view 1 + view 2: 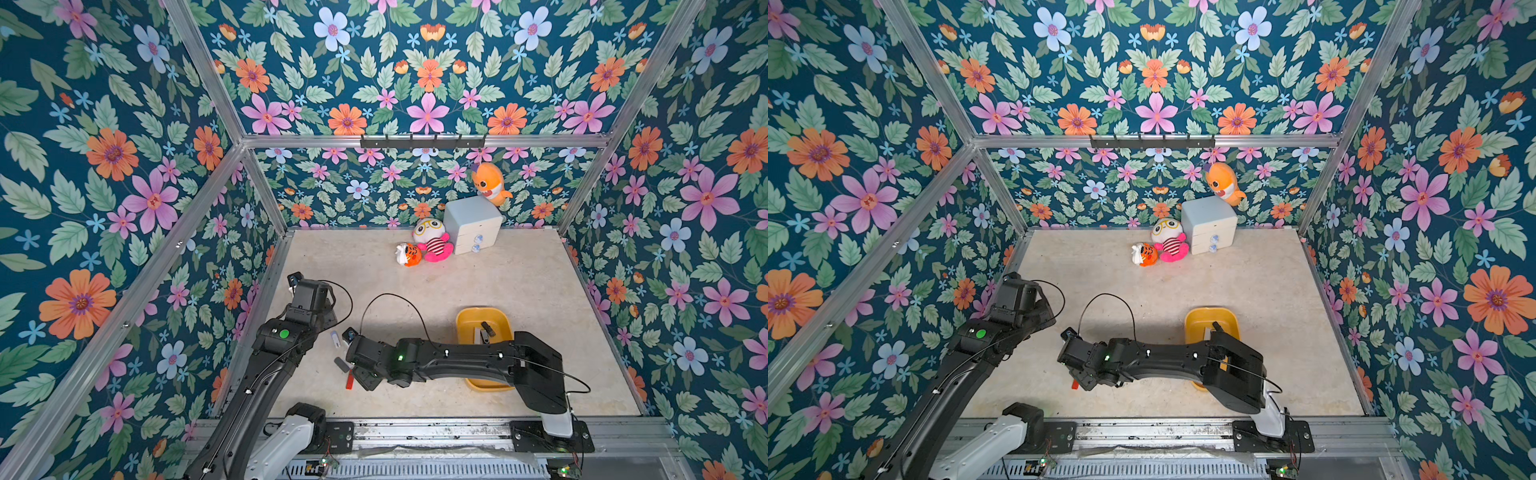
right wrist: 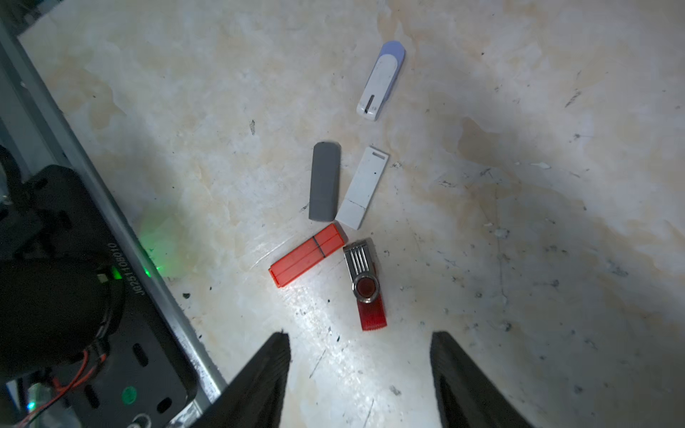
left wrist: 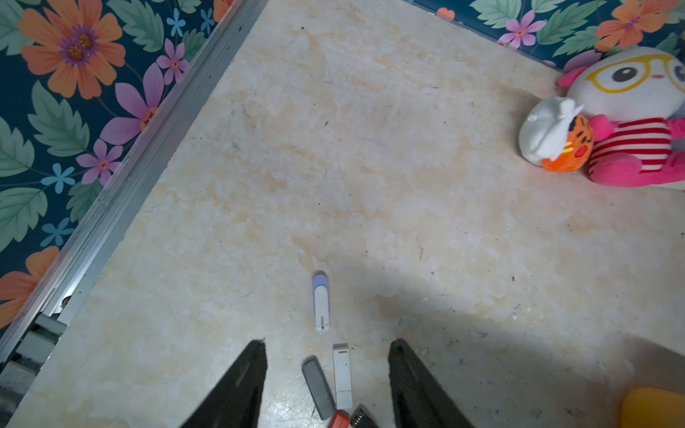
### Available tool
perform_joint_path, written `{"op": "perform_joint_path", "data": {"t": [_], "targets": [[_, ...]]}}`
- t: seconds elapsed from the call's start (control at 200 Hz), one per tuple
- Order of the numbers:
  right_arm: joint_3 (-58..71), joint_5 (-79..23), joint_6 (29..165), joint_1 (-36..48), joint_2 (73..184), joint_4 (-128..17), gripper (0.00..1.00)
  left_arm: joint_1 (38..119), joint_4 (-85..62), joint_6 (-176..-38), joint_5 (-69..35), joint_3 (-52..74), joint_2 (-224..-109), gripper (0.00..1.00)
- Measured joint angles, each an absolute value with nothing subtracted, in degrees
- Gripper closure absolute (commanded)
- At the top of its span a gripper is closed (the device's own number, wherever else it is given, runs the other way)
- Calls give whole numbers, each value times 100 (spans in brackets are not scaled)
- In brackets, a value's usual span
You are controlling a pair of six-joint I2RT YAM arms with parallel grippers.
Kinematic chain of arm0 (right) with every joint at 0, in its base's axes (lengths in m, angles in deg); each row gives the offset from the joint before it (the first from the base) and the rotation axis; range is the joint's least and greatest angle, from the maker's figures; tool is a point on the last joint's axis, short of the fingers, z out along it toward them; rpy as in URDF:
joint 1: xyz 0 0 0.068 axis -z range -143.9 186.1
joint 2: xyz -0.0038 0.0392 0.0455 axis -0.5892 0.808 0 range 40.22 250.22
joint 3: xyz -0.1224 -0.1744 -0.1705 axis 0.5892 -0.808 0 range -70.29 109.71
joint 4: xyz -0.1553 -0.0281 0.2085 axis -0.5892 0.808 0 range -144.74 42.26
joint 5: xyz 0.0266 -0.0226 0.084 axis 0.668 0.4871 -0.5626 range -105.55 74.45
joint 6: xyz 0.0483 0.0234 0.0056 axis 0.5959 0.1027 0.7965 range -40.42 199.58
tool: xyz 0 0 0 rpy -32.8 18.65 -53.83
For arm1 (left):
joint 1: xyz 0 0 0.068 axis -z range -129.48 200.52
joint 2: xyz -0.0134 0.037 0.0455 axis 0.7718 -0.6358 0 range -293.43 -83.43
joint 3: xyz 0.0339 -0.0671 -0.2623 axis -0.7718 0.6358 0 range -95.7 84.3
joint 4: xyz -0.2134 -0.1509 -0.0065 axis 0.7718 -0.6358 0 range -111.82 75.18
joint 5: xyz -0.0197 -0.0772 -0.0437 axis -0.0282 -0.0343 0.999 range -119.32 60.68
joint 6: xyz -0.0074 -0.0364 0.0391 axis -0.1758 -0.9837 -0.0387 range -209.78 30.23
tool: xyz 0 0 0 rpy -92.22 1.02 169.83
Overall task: Put the usb flash drive into the storage box
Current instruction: Pick up the USB flash from the center of the board.
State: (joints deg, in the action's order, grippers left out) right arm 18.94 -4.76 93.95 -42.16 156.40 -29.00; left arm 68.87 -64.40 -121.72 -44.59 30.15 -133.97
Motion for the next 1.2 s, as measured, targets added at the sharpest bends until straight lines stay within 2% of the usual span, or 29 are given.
{"op": "perform_joint_path", "data": {"t": [0.56,1.2], "targets": [[2397,-675,9306,-4225,16560,-2446,52,6867,-6021,-12115,-4540,3456,-13183,39],[2220,-763,9531,-4089,16628,-2715,68,6869,-5942,-12117,-4564,3557,-13198,38]]}}
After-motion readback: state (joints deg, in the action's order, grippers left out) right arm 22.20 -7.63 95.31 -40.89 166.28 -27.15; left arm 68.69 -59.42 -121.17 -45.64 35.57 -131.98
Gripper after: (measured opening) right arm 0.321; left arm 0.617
